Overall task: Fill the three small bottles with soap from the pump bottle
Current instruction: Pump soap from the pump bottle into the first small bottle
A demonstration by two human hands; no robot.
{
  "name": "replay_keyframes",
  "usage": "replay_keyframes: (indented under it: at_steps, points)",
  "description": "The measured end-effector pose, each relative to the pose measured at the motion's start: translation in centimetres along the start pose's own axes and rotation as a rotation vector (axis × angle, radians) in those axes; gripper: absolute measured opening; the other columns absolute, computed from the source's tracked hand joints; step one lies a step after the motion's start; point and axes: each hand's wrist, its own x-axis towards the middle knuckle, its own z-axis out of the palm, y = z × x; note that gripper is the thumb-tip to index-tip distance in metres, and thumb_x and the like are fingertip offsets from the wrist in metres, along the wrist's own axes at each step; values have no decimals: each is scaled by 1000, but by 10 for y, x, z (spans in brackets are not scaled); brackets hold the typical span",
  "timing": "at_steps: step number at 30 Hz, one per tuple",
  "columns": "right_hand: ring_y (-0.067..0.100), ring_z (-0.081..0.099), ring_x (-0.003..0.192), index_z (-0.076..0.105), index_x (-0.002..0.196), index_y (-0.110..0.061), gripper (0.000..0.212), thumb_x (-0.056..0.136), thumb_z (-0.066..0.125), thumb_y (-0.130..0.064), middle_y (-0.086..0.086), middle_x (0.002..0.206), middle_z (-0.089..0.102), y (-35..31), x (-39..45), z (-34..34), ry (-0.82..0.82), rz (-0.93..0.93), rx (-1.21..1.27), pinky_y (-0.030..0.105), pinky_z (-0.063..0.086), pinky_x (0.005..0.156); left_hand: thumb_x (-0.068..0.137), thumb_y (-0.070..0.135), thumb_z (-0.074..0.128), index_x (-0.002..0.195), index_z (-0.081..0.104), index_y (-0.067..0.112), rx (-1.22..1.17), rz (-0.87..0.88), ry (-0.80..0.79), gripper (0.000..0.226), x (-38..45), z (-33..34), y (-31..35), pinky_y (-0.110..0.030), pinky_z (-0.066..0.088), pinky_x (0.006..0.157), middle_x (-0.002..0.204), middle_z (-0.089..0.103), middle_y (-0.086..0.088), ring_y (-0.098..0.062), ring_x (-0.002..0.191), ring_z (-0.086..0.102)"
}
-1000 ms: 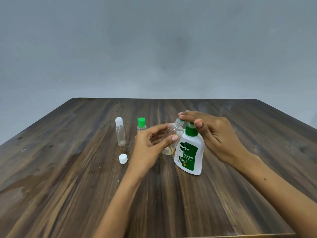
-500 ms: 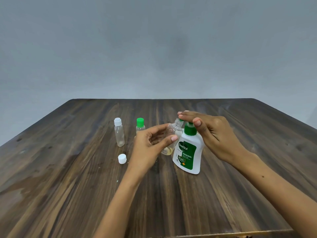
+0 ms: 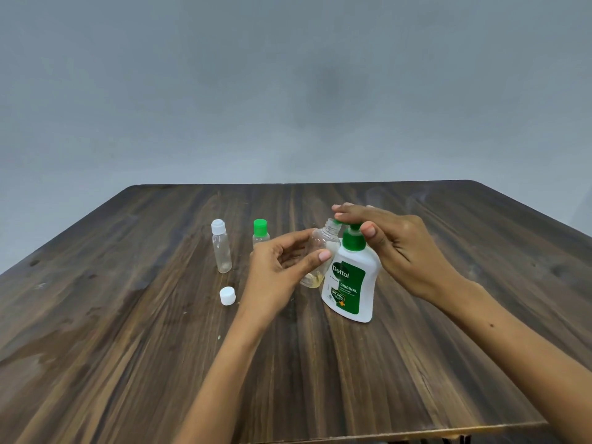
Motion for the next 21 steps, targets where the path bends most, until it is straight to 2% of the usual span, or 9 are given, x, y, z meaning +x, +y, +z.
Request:
replay_keyframes:
  at_steps: [5,10,12,16,21]
  points:
    - [8,51,128,64,124,-12,71,98,20,-62,-2,134,59,-2,3,-5,-21,9,-5,43,42,108,68,26,76,115,70,8,9,13,7,51,0,-1,2,-22,54,88,105,76,-1,-11,101,71]
    - [10,60,117,70,115,-14,72,96,24,-65,-4,120,68,-2,4,1,5,69,50,46,53,91,69,26,76,117,69,7,24,8,-1,52,-1,-4,3,-21,54,86,106,75,-2,-10,101,70]
    - [9,61,117,71,114,-15,72,96,23,-66,-5,120,68,-3,4,0,11,70,43,46,53,90,70,24,76,116,69,8,20,1,-3,50,-2,-4,1,-20,54,86,105,76,-1,-10,101,70]
    - [8,57,121,69,117,-13,75,96,20,-66,-5,126,63,-4,7,-3,4,38,13,44,50,98,71,23,75,116,69,7,11,6,-10,48,-2,-5,2,-20,54,86,105,75,0,-11,101,70]
    - [10,62,115,71,113,-14,74,94,24,-68,-4,120,68,-4,5,0,8,93,74,45,54,89,69,24,77,116,69,8,3,-8,-3,50,-1,-5,1,-21,54,86,105,76,-2,-12,101,71]
